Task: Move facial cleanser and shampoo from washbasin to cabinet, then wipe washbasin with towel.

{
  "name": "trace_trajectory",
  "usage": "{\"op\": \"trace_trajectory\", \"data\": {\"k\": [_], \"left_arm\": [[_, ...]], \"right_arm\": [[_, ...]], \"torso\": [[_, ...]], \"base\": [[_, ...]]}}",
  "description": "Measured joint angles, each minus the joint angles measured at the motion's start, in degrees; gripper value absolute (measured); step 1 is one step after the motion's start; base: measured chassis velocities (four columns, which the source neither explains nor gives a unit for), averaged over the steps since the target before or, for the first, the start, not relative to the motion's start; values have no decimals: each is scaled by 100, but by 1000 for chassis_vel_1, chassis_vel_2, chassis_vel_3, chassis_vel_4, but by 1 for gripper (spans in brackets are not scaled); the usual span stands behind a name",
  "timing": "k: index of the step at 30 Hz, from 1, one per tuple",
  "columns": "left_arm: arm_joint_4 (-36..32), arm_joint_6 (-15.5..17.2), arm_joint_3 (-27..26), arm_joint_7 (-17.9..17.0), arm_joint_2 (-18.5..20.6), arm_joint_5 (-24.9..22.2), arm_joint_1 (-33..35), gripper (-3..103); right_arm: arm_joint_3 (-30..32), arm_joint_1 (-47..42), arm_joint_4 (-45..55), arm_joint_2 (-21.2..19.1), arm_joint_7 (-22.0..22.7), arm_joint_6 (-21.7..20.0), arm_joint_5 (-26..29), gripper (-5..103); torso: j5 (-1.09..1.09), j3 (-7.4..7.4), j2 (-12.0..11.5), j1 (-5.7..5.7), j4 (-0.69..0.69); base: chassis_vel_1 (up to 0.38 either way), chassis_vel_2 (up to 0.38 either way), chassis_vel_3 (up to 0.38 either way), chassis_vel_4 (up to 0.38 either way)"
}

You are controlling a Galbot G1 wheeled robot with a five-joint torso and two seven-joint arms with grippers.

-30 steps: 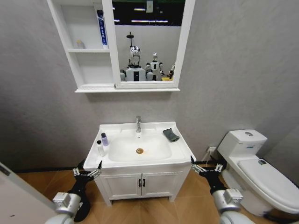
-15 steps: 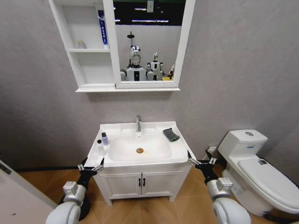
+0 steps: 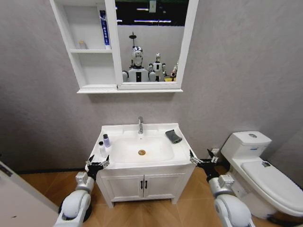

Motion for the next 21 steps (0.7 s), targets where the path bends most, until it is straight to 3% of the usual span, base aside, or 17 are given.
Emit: {"op": "trace_trajectory", "data": {"k": [9, 18, 21], "left_arm": [[576, 25, 130, -53, 42, -21, -610, 100], [680, 66, 218, -148, 22, -9, -742, 101], [694, 73, 190, -174, 16, -22, -713, 92]], "right_arm": [[49, 15, 18, -39, 31, -48, 28, 100], [50, 18, 30, -38, 60, -76, 54, 100], [51, 18, 30, -36, 71, -79, 98, 100]], "torso": [[0, 0, 0, 0, 0], [0, 0, 0, 0, 0], [0, 0, 0, 0, 0]], "base": [[0, 0, 0, 0], [0, 0, 0, 0], [0, 0, 0, 0]]}}
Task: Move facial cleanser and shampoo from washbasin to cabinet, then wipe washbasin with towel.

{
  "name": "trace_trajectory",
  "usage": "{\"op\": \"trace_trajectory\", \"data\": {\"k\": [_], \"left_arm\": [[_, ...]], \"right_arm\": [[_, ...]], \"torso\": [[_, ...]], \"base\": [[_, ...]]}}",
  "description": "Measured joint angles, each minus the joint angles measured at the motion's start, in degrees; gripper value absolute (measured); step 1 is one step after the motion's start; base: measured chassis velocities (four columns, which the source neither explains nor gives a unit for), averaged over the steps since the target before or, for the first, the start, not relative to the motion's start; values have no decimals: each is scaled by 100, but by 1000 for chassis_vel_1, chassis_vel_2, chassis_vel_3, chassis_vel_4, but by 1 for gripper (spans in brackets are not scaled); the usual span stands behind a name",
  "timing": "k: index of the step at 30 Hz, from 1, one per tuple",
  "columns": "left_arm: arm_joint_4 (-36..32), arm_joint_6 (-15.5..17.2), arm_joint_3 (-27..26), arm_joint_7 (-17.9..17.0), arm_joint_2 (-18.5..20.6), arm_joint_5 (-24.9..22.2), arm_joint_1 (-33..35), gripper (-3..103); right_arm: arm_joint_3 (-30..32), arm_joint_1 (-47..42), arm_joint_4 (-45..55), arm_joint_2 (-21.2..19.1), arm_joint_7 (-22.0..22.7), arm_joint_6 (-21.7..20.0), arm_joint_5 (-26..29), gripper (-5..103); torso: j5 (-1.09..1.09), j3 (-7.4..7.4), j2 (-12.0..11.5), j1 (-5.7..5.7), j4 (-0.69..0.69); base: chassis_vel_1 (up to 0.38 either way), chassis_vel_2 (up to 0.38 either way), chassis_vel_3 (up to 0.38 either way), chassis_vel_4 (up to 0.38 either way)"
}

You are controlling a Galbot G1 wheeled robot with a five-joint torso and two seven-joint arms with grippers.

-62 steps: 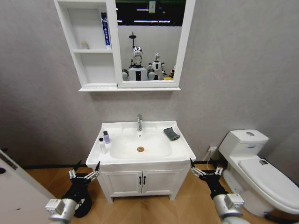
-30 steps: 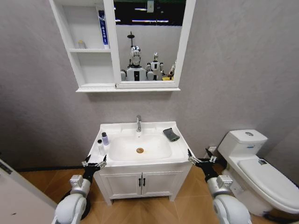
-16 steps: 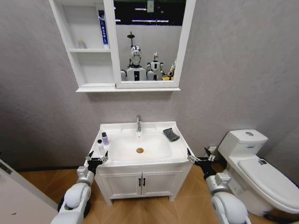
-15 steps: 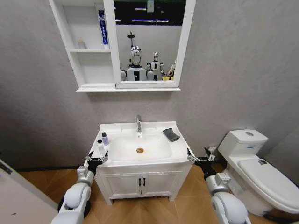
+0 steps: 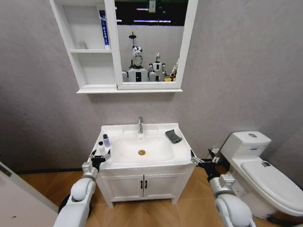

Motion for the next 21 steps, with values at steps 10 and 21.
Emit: {"op": "trace_trajectory", "data": {"k": [10, 21], "left_arm": [[33, 29, -19, 4, 18, -30, -41, 53], [-443, 156, -115, -62, 136, -307, 98, 29]], "right_arm": [[-13, 16, 17, -5, 3, -27, 47, 100], [-91, 70, 12, -33, 33, -90, 49, 100]], "torso": [[0, 0, 0, 0, -1], [-1, 0, 0, 0, 0]], "base": [[0, 0, 0, 0], [0, 0, 0, 0]]}}
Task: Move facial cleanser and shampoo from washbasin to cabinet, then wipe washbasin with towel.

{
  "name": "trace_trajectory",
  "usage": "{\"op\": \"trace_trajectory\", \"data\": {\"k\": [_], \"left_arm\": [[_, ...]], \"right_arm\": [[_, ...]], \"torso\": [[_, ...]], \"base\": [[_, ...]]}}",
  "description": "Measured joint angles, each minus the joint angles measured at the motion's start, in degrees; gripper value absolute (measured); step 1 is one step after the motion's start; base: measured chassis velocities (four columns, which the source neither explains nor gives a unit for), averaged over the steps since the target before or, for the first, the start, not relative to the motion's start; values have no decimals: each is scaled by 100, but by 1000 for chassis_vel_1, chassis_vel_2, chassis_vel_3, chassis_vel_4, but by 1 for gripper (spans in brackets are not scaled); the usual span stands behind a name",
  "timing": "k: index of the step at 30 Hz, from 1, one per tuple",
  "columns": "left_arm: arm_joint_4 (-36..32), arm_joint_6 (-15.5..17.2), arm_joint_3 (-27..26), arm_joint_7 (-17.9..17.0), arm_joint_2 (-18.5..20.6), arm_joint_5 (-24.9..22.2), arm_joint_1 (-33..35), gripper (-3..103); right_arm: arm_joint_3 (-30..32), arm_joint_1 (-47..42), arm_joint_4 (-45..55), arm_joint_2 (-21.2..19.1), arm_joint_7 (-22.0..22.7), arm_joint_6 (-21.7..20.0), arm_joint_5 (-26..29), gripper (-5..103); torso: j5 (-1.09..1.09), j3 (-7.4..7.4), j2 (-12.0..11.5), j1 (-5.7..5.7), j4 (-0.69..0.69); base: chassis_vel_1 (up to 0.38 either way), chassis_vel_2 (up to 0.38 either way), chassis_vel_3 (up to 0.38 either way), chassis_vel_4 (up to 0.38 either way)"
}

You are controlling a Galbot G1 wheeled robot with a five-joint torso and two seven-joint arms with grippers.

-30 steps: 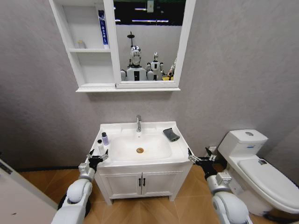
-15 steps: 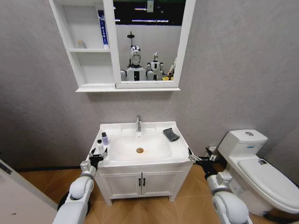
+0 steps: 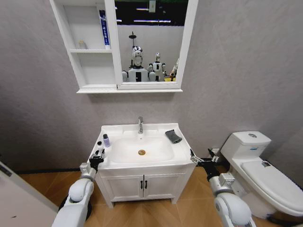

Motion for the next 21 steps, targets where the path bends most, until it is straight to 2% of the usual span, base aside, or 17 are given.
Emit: {"op": "trace_trajectory", "data": {"k": [2, 4, 8, 10, 11, 13, 14, 16, 17, 18, 20, 21], "left_arm": [[-227, 100, 0, -68, 130, -130, 13, 29], [-631, 332, 16, -240, 459, -417, -23, 29], [-916, 582, 45, -435, 744, -780, -144, 29], [-1228, 925, 104, -752, 1221, -1212, -435, 29], [-1228, 925, 104, -752, 1221, -1212, -435, 29], [-1445, 1208, 87, -1124, 1670, -1701, -731, 29], [-1445, 1208, 87, -1124, 1670, -1701, -731, 29], [-1542, 1417, 15, -1393, 2077, -2176, -998, 29], [-1542, 1417, 15, -1393, 2077, -2176, -998, 29], [-1558, 1596, -63, -1527, 2440, -2536, -1245, 29], [-1542, 1756, -80, -1638, 2794, -2827, -1510, 29], [-1542, 1756, -80, -1638, 2794, -2827, -1510, 29]], "right_arm": [[-26, -1, -8, 3, -5, -2, -14, 100], [-71, 0, -13, 8, -15, -8, -33, 100], [-99, 11, -14, 8, -20, -13, -38, 100], [-108, 23, -14, -6, -35, -18, -35, 100], [-108, 23, -14, -6, -35, -18, -35, 100], [-107, 41, -30, -11, -44, -22, -33, 100], [-107, 41, -30, -11, -44, -22, -33, 100], [-105, 56, -54, -12, -46, -24, -32, 100], [-105, 56, -54, -12, -46, -24, -32, 100], [-107, 74, -74, -11, -48, -29, -29, 100], [-130, 104, -107, -6, -50, -34, -29, 100], [-130, 104, -107, -6, -50, -34, -29, 100]], "torso": [[0, 0, 0, 0, 0], [2, 0, 0, 0, 0], [1, 0, 0, 0, 0], [0, 0, 0, 0, -1], [0, 0, 0, 0, -1], [0, 0, 0, 0, -1], [0, 0, 0, 0, -1], [0, 0, 0, 0, -1], [0, 0, 0, 0, -1], [1, 0, 0, 0, -1], [-1, 0, 0, 0, 0], [-1, 0, 0, 0, 0]], "base": [[0, 0, 0, 0], [0, 0, 0, 0], [0, 0, 0, 0], [0, 0, 0, 0], [0, 0, 0, 0], [0, 0, 0, 0], [0, 0, 0, 0], [0, 0, 0, 0], [0, 0, 0, 0], [0, 0, 0, 0], [0, 0, 0, 0], [0, 0, 0, 0]]}}
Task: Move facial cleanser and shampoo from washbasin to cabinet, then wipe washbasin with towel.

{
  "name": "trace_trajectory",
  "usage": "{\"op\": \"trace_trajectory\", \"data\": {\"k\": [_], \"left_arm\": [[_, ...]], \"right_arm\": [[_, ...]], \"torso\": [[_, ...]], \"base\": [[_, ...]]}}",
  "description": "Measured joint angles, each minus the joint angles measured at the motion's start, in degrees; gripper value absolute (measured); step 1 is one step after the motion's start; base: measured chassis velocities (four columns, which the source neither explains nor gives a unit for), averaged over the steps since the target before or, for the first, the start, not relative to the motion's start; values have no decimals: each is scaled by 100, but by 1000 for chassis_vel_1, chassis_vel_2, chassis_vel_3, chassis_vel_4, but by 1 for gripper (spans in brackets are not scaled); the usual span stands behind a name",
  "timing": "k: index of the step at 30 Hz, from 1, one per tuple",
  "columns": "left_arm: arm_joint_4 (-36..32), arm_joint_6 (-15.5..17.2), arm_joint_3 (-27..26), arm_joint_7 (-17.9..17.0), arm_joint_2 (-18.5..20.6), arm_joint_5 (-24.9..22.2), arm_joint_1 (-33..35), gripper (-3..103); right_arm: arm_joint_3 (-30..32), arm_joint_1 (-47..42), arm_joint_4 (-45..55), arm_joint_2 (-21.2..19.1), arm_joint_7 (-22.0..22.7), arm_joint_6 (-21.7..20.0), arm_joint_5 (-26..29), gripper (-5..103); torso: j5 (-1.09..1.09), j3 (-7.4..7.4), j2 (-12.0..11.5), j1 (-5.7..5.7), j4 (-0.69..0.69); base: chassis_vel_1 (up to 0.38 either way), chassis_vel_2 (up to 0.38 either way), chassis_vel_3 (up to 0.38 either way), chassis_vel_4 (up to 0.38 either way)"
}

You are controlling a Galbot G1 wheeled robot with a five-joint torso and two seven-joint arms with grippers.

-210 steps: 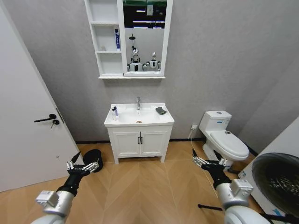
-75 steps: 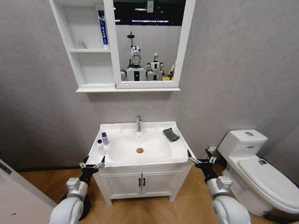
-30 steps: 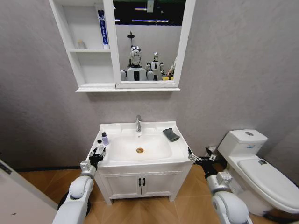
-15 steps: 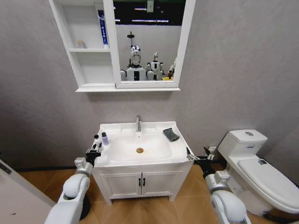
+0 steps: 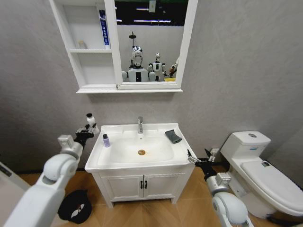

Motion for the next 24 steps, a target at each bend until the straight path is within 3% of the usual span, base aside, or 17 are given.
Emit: {"op": "trace_trajectory", "data": {"k": [2, 6, 8, 9, 11, 12, 14, 15, 17, 18, 20, 24], "left_arm": [[13, 192, 109, -193, 446, -430, -432, 29], [35, 338, 274, -308, 714, -777, -845, 29], [193, 435, 647, -394, 958, -1162, -1493, 29], [193, 435, 647, -394, 958, -1162, -1493, 29], [465, 498, 1069, -403, 1090, -1364, -2187, 29], [465, 498, 1069, -403, 1090, -1364, -2187, 29], [869, 535, 1639, -423, 1125, -1539, -3110, 28], [869, 535, 1639, -423, 1125, -1539, -3110, 28], [1355, 588, 2291, -429, 1080, -1698, -4049, 28], [1355, 588, 2291, -429, 1080, -1698, -4049, 28], [1870, 621, 2963, -463, 927, -1774, -4877, 28], [2424, 632, 3529, -473, 664, -1759, -5648, 28]], "right_arm": [[-58, 79, -91, 27, -3, -3, -29, 100], [-88, 115, -134, 58, -3, -3, -53, 100], [-95, 112, -164, 80, -38, -3, -79, 100], [-95, 112, -164, 80, -38, -3, -79, 100], [-83, 94, -169, 91, -69, -3, -81, 100], [-83, 94, -169, 91, -69, -3, -81, 100], [-60, 102, -169, 108, -72, -5, -76, 100], [-60, 102, -169, 108, -72, -5, -76, 100], [-40, 134, -180, 118, -71, -11, -61, 100], [-40, 134, -180, 118, -71, -11, -61, 100], [-18, 147, -216, 121, -71, -12, -54, 100], [36, 140, -245, 124, -70, -7, -23, 100]], "torso": [[2, 0, 0, 0, 1], [2, 0, 0, 0, 1], [1, 0, 0, 0, 0], [1, 0, 0, 0, 0], [3, 0, 0, 0, 0], [3, 0, 0, 0, 0], [2, 0, 0, 0, -1], [2, 0, 0, 0, -1], [3, 0, 0, 0, 0], [3, 0, 0, 0, 0], [2, 1, 0, 1, 0], [3, 0, 0, 1, 0]], "base": [[0, 0, 0, 0], [0, 0, 0, 0], [0, 0, 0, 0], [0, 0, 0, 0], [0, 0, 0, 0], [0, 0, 0, 0], [0, 0, 0, 0], [0, 0, 0, 0], [0, 0, 0, 0], [0, 0, 0, 0], [0, 0, 0, 0], [0, 0, 0, 0]]}}
